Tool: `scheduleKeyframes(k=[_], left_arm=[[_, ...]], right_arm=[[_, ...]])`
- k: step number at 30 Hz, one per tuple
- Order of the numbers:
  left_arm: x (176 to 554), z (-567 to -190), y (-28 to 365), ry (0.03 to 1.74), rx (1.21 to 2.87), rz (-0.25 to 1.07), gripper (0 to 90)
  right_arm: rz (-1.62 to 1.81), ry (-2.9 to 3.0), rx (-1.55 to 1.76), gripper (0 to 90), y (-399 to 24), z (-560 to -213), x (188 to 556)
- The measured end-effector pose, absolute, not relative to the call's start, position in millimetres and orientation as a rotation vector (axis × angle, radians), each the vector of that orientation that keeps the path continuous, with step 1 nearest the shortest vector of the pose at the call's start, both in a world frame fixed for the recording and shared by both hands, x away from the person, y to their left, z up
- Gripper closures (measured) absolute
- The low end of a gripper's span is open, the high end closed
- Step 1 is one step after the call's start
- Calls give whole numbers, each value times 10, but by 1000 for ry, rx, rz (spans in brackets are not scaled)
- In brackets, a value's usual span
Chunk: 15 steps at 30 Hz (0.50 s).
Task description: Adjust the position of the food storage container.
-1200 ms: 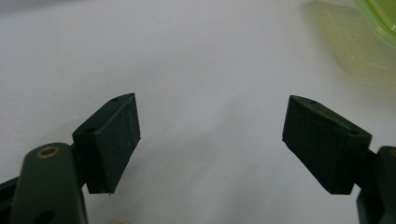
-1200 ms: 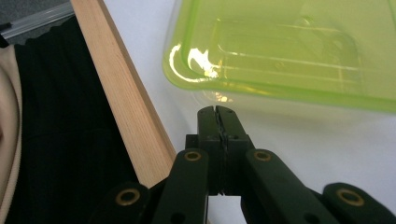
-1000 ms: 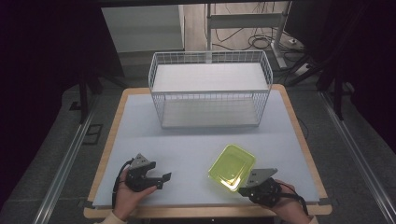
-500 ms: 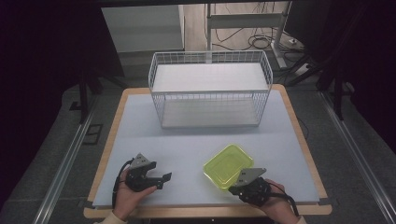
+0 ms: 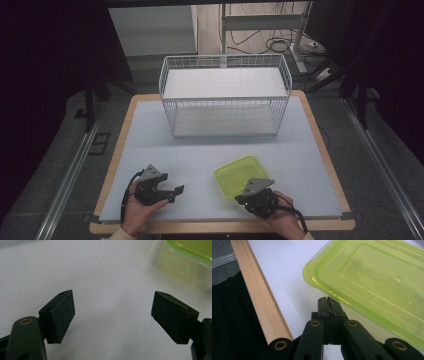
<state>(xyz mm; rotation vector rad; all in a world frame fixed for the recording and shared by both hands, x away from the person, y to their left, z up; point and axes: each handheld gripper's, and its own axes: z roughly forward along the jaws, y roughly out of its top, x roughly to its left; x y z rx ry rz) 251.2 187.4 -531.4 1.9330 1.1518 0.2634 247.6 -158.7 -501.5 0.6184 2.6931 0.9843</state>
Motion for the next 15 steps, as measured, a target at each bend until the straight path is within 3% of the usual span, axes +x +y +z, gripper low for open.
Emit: scheduleKeyframes(k=[15], left_arm=[[2513, -5316, 1883, 1151, 1933, 260, 191]], right_arm=[[992, 2674, 662, 900, -1279, -5109, 2564]])
